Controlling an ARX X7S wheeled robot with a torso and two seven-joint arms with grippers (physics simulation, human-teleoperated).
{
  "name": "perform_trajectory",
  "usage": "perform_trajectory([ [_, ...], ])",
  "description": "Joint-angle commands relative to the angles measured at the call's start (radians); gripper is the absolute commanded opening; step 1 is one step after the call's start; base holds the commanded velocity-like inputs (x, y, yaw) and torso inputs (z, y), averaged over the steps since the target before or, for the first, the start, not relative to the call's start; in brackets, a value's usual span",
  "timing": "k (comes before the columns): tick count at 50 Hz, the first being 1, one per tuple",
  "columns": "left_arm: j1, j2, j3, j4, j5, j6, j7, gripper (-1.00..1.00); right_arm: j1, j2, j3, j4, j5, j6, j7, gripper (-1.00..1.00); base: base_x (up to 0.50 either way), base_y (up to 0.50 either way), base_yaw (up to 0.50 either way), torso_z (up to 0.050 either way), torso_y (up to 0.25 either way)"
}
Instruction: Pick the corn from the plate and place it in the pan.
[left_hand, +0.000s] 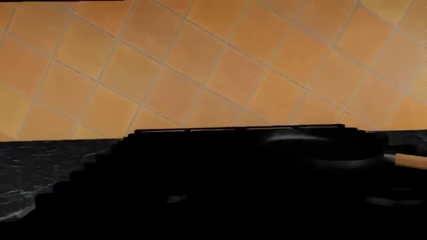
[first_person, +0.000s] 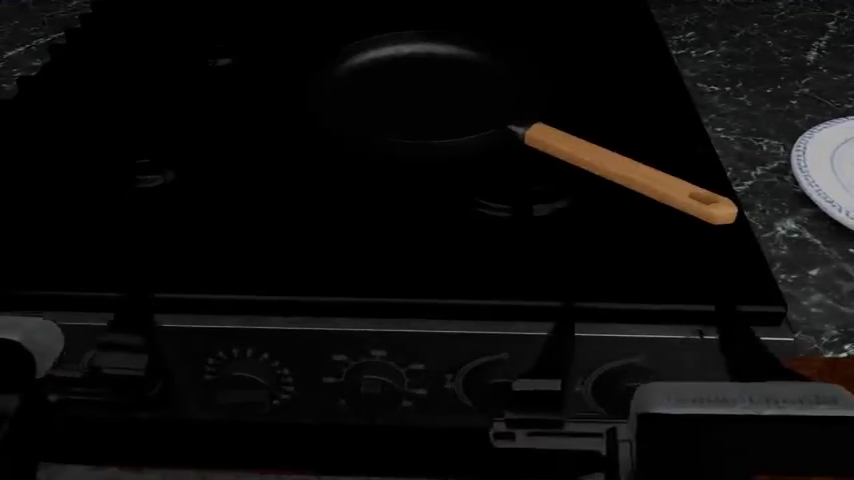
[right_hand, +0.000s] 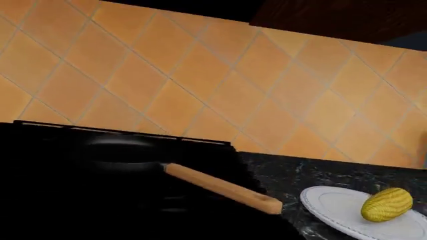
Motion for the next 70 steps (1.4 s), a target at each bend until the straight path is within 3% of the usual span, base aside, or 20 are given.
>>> perform_trajectory([
  [1, -0.195, -0.035, -0.011, 0.040, -0.061, -0.205, -0.007, 1.00, 0.170, 0.054, 0.029, -0.064, 0.030, 0.199, -0.017, 1.00, 0.00, 0.00, 0.00, 0.000, 0.000],
  [21, -0.324, -0.035, 0.006, 0.002, -0.090, -0.302, -0.013, 1.00, 0.380, 0.078, 0.002, -0.045, 0.054, 0.368, -0.033, 1.00, 0.00, 0.00, 0.00, 0.000, 0.000],
  [44, -0.316, -0.038, 0.022, 0.001, -0.090, -0.284, -0.021, 1.00, 0.371, 0.088, -0.026, -0.043, 0.059, 0.360, -0.036, 1.00, 0.00, -0.29, 0.00, 0.000, 0.000],
  [70, -0.314, -0.052, 0.006, 0.031, -0.111, -0.297, -0.032, 1.00, 0.380, 0.092, -0.033, -0.072, 0.077, 0.395, -0.031, 1.00, 0.13, 0.00, 0.00, 0.000, 0.000],
])
